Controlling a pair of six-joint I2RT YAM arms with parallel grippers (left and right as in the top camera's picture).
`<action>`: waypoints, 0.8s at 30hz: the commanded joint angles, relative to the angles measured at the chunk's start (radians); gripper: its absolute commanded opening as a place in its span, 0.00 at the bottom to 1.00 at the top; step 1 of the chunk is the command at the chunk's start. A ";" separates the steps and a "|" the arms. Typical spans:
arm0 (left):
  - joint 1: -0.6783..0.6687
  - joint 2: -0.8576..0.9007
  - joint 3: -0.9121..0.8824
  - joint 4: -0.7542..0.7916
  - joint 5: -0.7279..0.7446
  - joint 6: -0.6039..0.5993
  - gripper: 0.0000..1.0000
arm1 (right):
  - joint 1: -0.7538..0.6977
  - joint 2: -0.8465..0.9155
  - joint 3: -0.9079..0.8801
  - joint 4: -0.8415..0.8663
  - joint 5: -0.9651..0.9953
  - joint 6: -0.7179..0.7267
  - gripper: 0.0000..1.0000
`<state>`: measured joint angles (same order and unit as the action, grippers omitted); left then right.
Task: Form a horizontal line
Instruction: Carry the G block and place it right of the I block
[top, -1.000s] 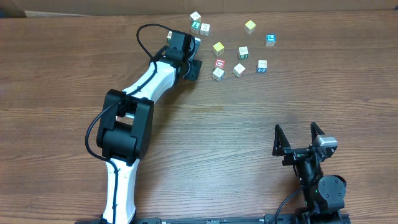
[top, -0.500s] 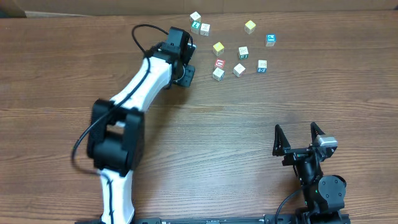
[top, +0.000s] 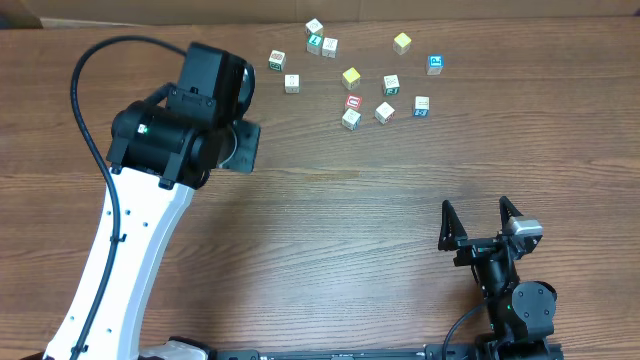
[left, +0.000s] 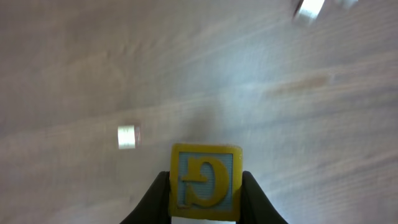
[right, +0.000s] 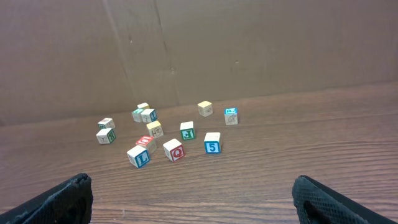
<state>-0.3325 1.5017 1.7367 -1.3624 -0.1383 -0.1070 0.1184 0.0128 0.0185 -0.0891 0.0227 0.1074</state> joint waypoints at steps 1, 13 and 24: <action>0.005 0.014 -0.055 -0.026 -0.029 -0.087 0.04 | -0.004 -0.010 -0.010 0.006 -0.006 -0.004 1.00; 0.005 0.014 -0.543 0.280 -0.012 -0.241 0.04 | -0.002 -0.010 -0.010 0.022 -0.200 0.172 1.00; 0.137 0.014 -0.751 0.597 -0.168 -0.202 0.04 | -0.002 -0.010 -0.010 0.035 -0.533 0.398 1.00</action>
<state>-0.2512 1.5227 1.0176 -0.8196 -0.2512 -0.3248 0.1184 0.0128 0.0185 -0.0628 -0.4175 0.4686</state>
